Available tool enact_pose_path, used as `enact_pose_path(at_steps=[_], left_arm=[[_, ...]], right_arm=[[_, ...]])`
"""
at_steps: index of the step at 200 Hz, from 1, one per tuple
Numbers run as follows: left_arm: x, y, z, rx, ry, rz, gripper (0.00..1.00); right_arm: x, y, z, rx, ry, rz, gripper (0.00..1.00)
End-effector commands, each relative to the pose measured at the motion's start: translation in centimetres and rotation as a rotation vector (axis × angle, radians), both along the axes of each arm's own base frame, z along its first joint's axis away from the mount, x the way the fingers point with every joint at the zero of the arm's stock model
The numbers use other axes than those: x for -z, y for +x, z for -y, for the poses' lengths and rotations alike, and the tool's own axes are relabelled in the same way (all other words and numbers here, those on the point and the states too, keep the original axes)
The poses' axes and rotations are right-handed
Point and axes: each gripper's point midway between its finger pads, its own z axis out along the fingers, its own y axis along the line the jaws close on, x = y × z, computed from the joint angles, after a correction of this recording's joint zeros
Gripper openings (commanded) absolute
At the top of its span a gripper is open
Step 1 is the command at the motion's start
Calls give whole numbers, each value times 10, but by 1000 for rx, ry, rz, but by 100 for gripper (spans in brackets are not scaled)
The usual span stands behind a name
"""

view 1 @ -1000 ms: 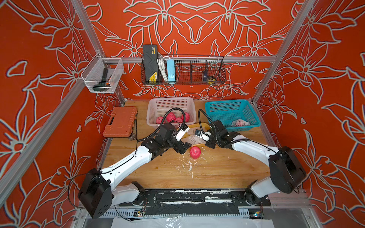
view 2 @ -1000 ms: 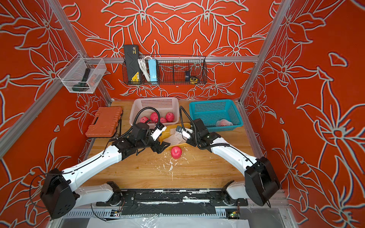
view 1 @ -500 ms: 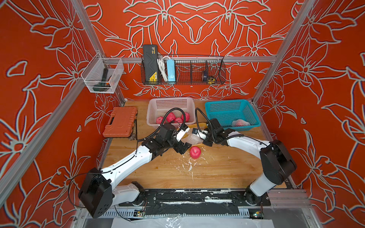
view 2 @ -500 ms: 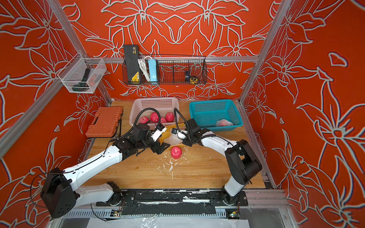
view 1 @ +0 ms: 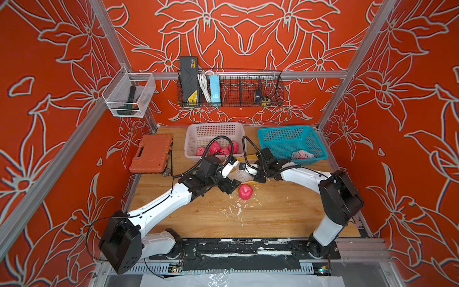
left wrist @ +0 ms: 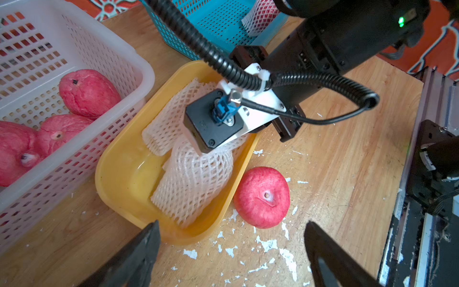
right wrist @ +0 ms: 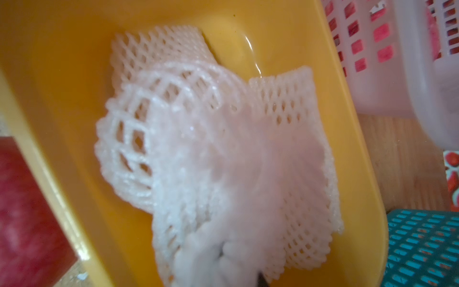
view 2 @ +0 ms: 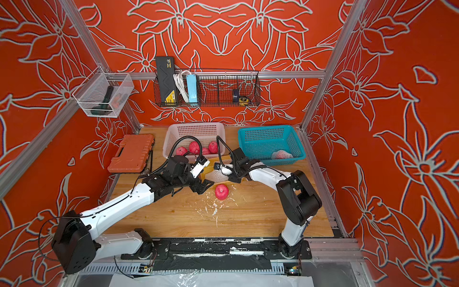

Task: Remove foam nets from apples
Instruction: Place the foam net into the storage box.

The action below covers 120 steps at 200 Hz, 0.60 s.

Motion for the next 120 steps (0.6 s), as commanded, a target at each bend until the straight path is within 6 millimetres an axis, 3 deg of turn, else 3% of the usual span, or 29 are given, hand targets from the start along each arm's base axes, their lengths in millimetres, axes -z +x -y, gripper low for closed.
enact_pose_path(at_steps=[1, 27, 82, 120], left_arm=[[8, -2, 0, 13, 9, -18, 90], [9, -3, -1, 10, 12, -23, 90], [6, -5, -4, 8, 20, -17, 90], [10, -5, -4, 14, 27, -26, 90]], right_arm=[[6, -10, 10, -22, -35, -18, 25], [-5, -4, 8, 4, -17, 8, 44], [-37, -2, 9, 11, 7, 49, 57], [-44, -12, 14, 4, 14, 58, 67]])
